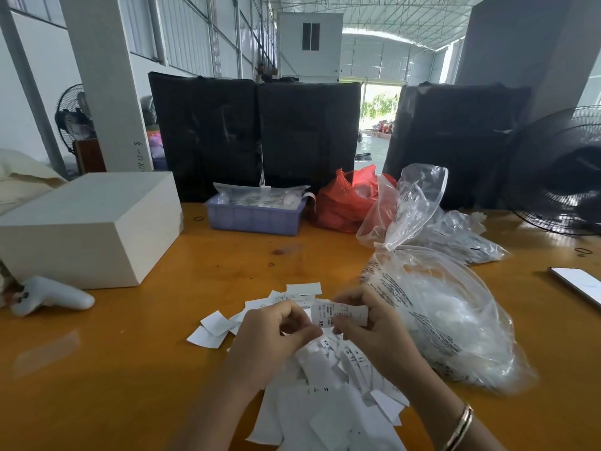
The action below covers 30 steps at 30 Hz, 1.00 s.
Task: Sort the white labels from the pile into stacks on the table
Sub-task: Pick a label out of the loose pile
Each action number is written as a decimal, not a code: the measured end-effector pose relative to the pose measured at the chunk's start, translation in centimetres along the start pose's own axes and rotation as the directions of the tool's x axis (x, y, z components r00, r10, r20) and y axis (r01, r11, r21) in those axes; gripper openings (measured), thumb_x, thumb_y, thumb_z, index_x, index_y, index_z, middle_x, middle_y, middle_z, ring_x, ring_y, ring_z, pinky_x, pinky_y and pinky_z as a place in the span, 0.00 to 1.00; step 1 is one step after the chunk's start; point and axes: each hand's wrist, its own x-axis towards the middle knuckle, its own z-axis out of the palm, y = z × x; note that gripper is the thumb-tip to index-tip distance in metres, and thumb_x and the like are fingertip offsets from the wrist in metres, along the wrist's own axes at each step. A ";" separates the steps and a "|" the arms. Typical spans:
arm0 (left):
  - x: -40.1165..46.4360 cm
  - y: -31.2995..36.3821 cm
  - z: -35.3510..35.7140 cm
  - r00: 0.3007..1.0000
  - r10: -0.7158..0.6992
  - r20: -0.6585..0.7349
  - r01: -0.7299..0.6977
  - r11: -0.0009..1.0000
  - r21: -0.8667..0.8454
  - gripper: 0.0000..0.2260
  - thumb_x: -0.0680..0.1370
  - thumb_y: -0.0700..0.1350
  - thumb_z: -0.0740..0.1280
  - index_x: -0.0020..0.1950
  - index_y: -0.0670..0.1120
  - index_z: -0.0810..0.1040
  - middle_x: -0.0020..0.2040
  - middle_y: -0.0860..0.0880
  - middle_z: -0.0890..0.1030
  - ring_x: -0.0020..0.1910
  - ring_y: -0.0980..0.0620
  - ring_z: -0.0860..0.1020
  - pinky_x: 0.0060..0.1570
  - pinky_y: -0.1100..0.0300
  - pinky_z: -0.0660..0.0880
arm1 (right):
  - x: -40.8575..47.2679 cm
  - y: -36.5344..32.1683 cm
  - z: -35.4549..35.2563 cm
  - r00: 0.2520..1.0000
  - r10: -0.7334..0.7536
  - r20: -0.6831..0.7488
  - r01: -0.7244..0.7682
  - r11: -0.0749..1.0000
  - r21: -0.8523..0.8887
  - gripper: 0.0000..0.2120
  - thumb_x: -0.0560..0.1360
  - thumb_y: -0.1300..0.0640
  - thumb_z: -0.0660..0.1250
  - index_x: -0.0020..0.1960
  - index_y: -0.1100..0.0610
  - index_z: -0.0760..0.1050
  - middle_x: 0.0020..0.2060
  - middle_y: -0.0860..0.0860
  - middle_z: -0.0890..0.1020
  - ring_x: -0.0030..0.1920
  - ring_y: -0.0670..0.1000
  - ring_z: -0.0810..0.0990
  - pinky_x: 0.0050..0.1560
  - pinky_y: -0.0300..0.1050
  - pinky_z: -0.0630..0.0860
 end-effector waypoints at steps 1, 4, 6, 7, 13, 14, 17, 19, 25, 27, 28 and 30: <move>0.0 0.0 0.0 1.000 0.002 0.002 -0.002 1.000 0.004 0.08 0.69 0.53 0.74 0.36 0.57 0.76 0.35 0.68 0.78 0.42 0.70 0.77 0.34 0.76 0.72 | 0.0 0.0 0.1 1.000 0.003 0.011 -0.002 0.999 -0.033 0.13 0.73 0.64 0.70 0.47 0.46 0.76 0.42 0.43 0.81 0.39 0.48 0.81 0.37 0.44 0.80; 0.0 0.1 0.0 1.000 -0.001 0.007 0.001 1.000 0.007 0.07 0.70 0.53 0.74 0.37 0.58 0.76 0.36 0.65 0.79 0.43 0.69 0.77 0.36 0.76 0.73 | -0.1 0.0 0.1 1.000 -0.008 0.023 0.010 0.993 -0.120 0.15 0.73 0.63 0.70 0.46 0.43 0.75 0.43 0.38 0.81 0.38 0.47 0.80 0.37 0.41 0.79; 0.1 0.3 -0.1 1.000 -0.010 -0.004 0.010 1.000 -0.023 0.06 0.68 0.56 0.72 0.37 0.59 0.77 0.35 0.65 0.80 0.42 0.68 0.78 0.37 0.75 0.73 | -0.1 -0.1 -0.1 0.999 -0.015 0.030 0.019 0.991 -0.131 0.14 0.73 0.63 0.70 0.46 0.43 0.75 0.43 0.37 0.81 0.39 0.46 0.80 0.37 0.39 0.78; 0.1 0.4 -0.1 1.000 -0.012 -0.008 0.011 0.999 -0.044 0.05 0.67 0.57 0.71 0.38 0.59 0.77 0.35 0.66 0.81 0.42 0.67 0.79 0.37 0.75 0.73 | -0.1 -0.2 -0.1 0.999 -0.022 0.047 0.029 0.989 -0.147 0.13 0.73 0.63 0.70 0.45 0.44 0.75 0.43 0.37 0.81 0.39 0.45 0.80 0.37 0.37 0.77; 0.0 0.4 -0.1 0.999 -0.001 0.052 0.004 0.998 -0.060 0.09 0.73 0.47 0.72 0.40 0.61 0.78 0.37 0.71 0.80 0.43 0.69 0.79 0.37 0.76 0.73 | 0.0 -0.4 0.0 0.980 0.025 0.198 0.029 0.963 -0.268 0.10 0.74 0.62 0.68 0.44 0.46 0.76 0.38 0.41 0.81 0.38 0.45 0.79 0.38 0.38 0.77; 0.1 0.4 -0.1 0.998 -0.010 0.054 0.014 0.997 -0.074 0.09 0.73 0.46 0.72 0.40 0.61 0.78 0.37 0.70 0.80 0.42 0.67 0.80 0.37 0.76 0.73 | 0.0 -0.4 0.0 0.982 0.040 0.186 0.006 0.970 -0.242 0.09 0.74 0.62 0.68 0.44 0.48 0.76 0.38 0.42 0.81 0.38 0.46 0.80 0.39 0.39 0.78; 0.2 0.2 -0.2 0.997 -0.060 0.049 0.067 0.982 -0.176 0.05 0.72 0.44 0.73 0.42 0.55 0.81 0.37 0.61 0.84 0.38 0.62 0.82 0.37 0.72 0.75 | 0.1 -0.3 -0.1 0.992 0.090 0.088 -0.086 0.995 -0.044 0.04 0.75 0.64 0.67 0.44 0.57 0.76 0.37 0.50 0.82 0.36 0.45 0.81 0.38 0.39 0.79; 0.2 0.1 -0.4 0.994 -0.097 0.049 0.105 0.969 -0.223 0.03 0.73 0.43 0.73 0.43 0.51 0.81 0.37 0.57 0.85 0.38 0.59 0.83 0.37 0.69 0.76 | 0.1 -0.3 -0.3 0.993 0.114 0.043 -0.117 0.992 0.054 0.03 0.75 0.65 0.67 0.44 0.60 0.76 0.36 0.51 0.83 0.34 0.44 0.81 0.36 0.37 0.77; 0.3 0.3 -0.4 0.989 -0.140 0.040 0.145 0.966 -0.215 0.04 0.71 0.44 0.74 0.41 0.49 0.80 0.34 0.56 0.83 0.34 0.60 0.81 0.36 0.70 0.74 | 0.3 -0.4 -0.1 0.986 0.144 -0.089 -0.113 0.951 0.287 0.02 0.74 0.66 0.67 0.43 0.62 0.76 0.36 0.53 0.84 0.37 0.50 0.83 0.36 0.37 0.78; 0.3 0.3 -0.3 0.988 -0.145 0.045 0.151 0.967 -0.203 0.05 0.70 0.46 0.75 0.41 0.50 0.80 0.34 0.56 0.83 0.34 0.59 0.79 0.36 0.69 0.74 | 0.3 -0.7 -0.1 0.978 0.169 -0.120 -0.105 0.904 0.415 0.03 0.73 0.66 0.68 0.42 0.62 0.75 0.37 0.54 0.84 0.39 0.53 0.84 0.37 0.38 0.79; 0.3 0.3 -0.3 0.988 -0.147 0.049 0.154 0.967 -0.203 0.05 0.70 0.47 0.75 0.41 0.50 0.80 0.34 0.57 0.82 0.34 0.60 0.79 0.37 0.69 0.74 | 0.3 -0.8 0.0 0.979 0.169 -0.116 -0.105 0.898 0.428 0.03 0.73 0.66 0.68 0.42 0.62 0.74 0.37 0.55 0.84 0.40 0.54 0.84 0.37 0.38 0.79; 0.3 0.3 -0.3 0.987 -0.150 0.053 0.158 0.966 -0.205 0.06 0.69 0.48 0.75 0.41 0.50 0.80 0.34 0.57 0.83 0.34 0.61 0.79 0.37 0.69 0.74 | 0.2 -0.8 0.5 0.982 0.162 -0.094 -0.113 0.914 0.389 0.05 0.73 0.66 0.69 0.40 0.61 0.74 0.37 0.55 0.84 0.39 0.53 0.84 0.37 0.38 0.79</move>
